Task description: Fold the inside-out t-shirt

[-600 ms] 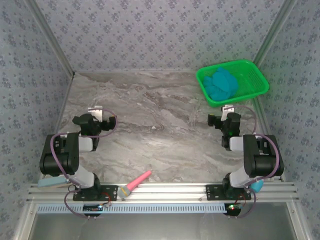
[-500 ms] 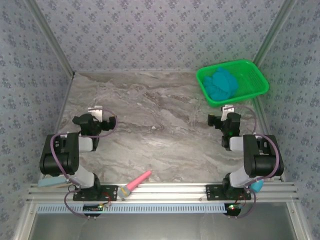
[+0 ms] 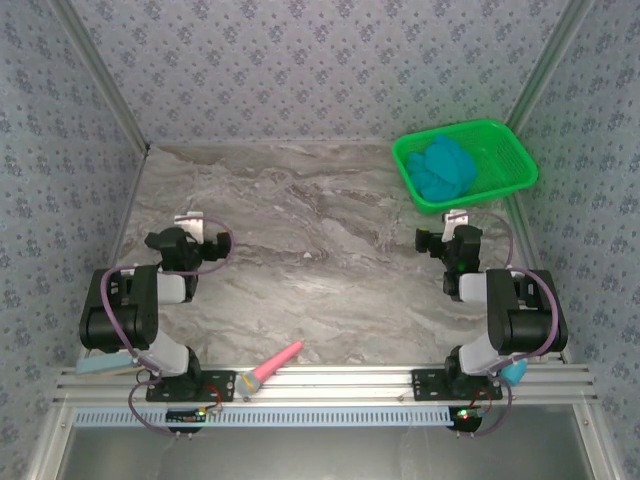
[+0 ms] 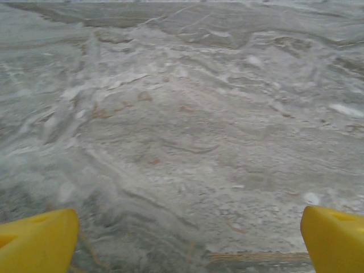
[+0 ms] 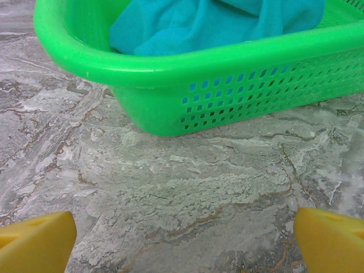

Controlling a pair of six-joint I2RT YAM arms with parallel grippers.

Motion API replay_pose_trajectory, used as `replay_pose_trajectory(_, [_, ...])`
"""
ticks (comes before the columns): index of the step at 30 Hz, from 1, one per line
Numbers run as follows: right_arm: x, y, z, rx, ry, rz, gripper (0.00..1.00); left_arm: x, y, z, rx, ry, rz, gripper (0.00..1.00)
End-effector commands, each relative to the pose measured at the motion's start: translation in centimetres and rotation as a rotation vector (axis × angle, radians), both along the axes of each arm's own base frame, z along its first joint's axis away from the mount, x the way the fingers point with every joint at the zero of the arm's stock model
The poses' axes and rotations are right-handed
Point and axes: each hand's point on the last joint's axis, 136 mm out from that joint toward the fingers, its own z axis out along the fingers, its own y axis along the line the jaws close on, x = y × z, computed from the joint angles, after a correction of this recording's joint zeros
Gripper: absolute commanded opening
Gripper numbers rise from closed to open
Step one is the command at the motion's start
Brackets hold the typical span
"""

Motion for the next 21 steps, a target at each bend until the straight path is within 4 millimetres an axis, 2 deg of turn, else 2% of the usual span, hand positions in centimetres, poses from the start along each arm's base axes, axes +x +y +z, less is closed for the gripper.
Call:
replay_pose_trajectory(1, [0.6,-0.3,0.9,-0.013,-0.031,-0.011,1.0,0.9,1.5,1.3,0.016,-0.028,0.095,1.0])
replay_pose_trajectory(11, [0.5,-0.3,0.9,-0.007,-0.036,-0.009,1.0,0.9,1.4,1.2,0.023,-0.027,0.099,1.0])
replay_pose_trajectory(13, [0.2,-0.8,2.1,-0.015,-0.052,-0.047,1.0,1.0,1.2,1.8,0.034,-0.03,0.088,1.0])
replay_pose_trajectory(15, [-1.2,-2.6,3.9,-0.045,-0.069,-0.19,1.0,0.5,0.0,3.3,0.08,-0.027,0.055,1.0])
replay_pose_trajectory(17, [-3.0,-2.6,5.2,-0.037,-0.083,-0.249,1.0,-0.3,-0.6,5.5,0.129,-0.044,0.074,1.0])
replay_pose_trajectory(18, [-4.3,-2.9,5.4,-0.01,-0.034,-0.321,1.0,-1.0,-1.1,7.1,0.136,-0.054,0.072,1.0])
replay_pose_trajectory(21, [-5.7,-2.8,8.4,0.091,0.007,-0.376,1.0,-2.7,-1.7,11.5,0.096,-0.074,0.121,1.0])
